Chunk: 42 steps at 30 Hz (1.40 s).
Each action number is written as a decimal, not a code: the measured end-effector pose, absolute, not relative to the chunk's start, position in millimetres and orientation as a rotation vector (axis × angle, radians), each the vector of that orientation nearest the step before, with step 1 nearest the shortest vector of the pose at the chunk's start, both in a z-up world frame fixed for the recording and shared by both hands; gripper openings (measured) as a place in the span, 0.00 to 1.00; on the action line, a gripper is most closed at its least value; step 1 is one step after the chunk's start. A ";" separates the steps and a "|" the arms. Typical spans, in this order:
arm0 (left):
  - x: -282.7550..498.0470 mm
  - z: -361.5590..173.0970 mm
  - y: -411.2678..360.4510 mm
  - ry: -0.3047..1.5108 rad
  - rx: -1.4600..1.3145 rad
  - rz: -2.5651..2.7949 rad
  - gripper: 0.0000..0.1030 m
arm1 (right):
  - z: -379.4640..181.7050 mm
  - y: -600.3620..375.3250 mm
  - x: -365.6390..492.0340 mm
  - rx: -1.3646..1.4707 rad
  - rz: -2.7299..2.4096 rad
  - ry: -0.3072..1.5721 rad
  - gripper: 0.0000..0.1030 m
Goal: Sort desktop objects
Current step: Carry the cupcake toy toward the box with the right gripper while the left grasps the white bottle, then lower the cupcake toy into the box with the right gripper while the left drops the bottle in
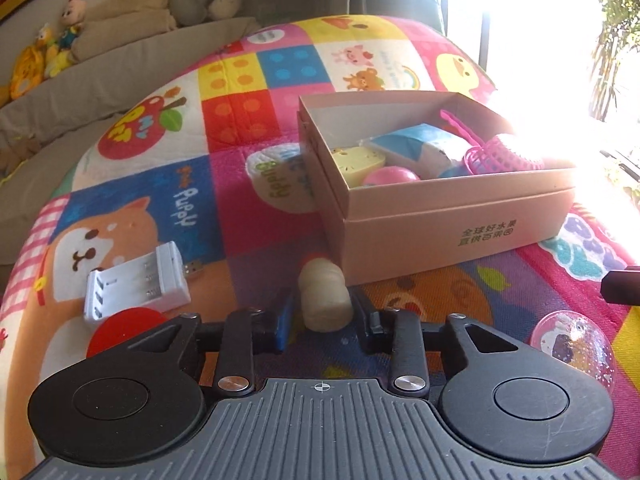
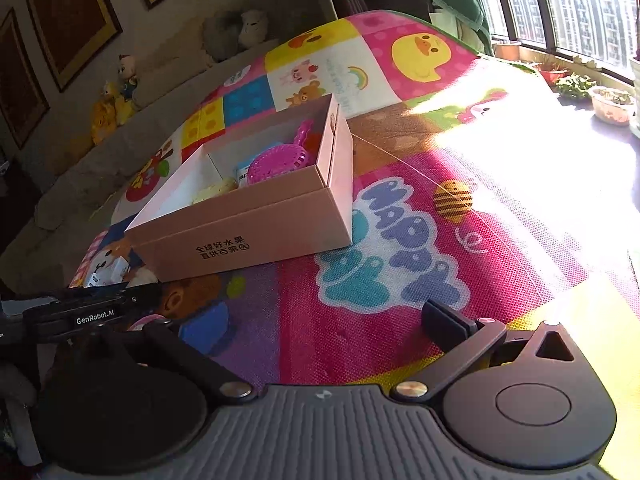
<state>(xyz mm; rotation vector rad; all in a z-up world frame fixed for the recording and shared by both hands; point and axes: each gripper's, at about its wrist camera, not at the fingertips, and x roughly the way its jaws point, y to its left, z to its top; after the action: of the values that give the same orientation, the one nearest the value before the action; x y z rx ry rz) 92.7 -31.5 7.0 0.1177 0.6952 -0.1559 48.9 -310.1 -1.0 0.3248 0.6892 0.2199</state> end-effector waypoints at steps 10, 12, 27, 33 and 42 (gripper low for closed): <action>6.8 13.6 -6.2 0.743 0.116 -0.207 0.29 | 0.9 -309.5 50.8 0.312 0.238 0.707 1.00; -12.8 16.1 -1.6 0.759 0.096 -0.233 0.32 | 1.0 -306.6 50.9 0.296 0.232 0.709 1.00; 11.9 9.9 -10.6 0.715 0.102 -0.179 0.54 | 45.2 -240.2 1.3 -0.089 0.486 0.543 1.00; 8.0 10.7 -6.7 0.703 0.116 -0.179 0.31 | 27.6 -193.4 6.8 -0.257 0.534 0.595 0.83; -7.9 29.5 -6.9 0.674 0.107 -0.213 0.29 | 37.7 -211.5 18.7 -0.186 0.519 0.662 0.51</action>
<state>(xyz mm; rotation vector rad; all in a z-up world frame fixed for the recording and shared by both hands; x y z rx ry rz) -7.9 -6.9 29.5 0.1069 0.6744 -0.2132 18.7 -211.5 37.7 -0.1860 0.6616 0.5186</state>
